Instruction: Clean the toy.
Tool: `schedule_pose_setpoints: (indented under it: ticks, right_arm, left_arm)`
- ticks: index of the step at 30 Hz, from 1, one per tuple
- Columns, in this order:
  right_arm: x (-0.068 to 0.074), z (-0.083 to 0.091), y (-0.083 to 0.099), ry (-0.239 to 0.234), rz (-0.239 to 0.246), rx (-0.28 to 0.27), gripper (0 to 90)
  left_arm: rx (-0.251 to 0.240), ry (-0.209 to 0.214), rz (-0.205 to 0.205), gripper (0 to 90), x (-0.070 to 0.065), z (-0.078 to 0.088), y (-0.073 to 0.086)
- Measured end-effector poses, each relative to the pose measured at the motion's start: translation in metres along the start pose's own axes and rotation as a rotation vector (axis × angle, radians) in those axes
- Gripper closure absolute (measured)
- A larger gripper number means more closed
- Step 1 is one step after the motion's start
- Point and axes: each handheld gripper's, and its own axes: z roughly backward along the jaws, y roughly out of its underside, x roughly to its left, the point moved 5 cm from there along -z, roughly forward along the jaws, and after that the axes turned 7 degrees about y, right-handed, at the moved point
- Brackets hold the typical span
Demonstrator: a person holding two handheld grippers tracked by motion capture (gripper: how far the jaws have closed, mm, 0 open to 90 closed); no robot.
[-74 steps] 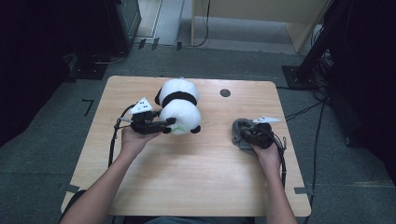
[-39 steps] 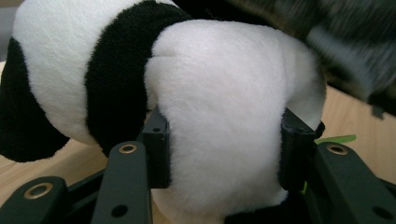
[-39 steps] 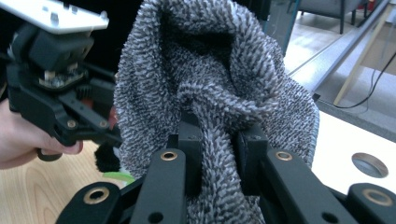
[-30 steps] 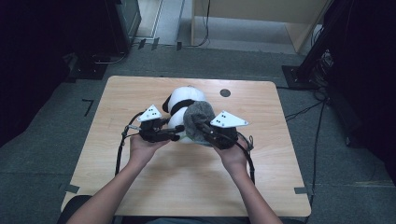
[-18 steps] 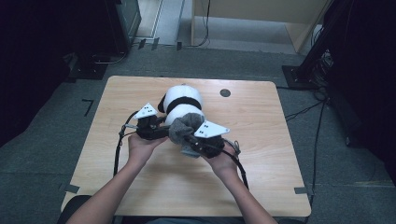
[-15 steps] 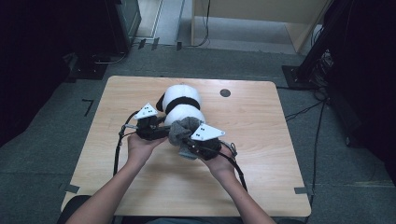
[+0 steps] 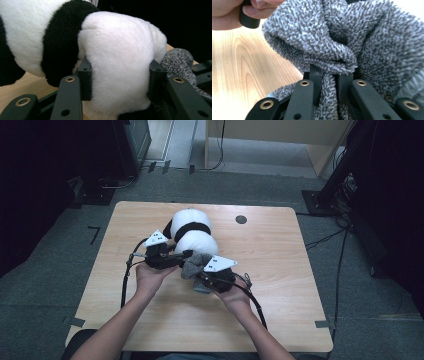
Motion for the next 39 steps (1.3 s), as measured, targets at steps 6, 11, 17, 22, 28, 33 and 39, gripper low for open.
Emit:
schedule_pose_setpoints:
  ticks: [6,11,17,22,28,33,39]
  right_arm:
    - [-0.006,-0.007,0.01,0.011,0.009,0.046,79.9]
    - [-0.01,-0.012,0.017,0.017,-0.002,0.059,79.9]
    - [-0.027,-0.012,0.025,0.051,-0.039,0.085,79.9]
    - [-0.046,-0.01,0.033,0.103,-0.098,0.113,79.9]
    - [-0.076,0.001,0.038,0.16,-0.206,0.092,79.9]
    - [-0.095,0.017,0.035,0.206,-0.253,0.048,79.9]
    - [-0.11,0.048,0.013,0.227,-0.293,-0.06,79.9]
  left_arm:
    - [-0.033,0.015,0.018,51.9,0.002,0.004,-0.003]
    - [-0.045,0.028,0.028,51.9,0.002,0.007,-0.005]
    - [-0.067,0.051,0.034,51.8,0.0,0.009,-0.007]
    - [-0.075,0.07,0.023,51.8,-0.002,0.011,-0.009]
    - [-0.048,0.077,0.008,51.8,-0.003,0.008,-0.006]
    - [-0.026,0.065,-0.008,51.5,-0.002,0.007,-0.003]
    - [-0.005,0.058,-0.015,51.6,0.001,0.001,0.003]
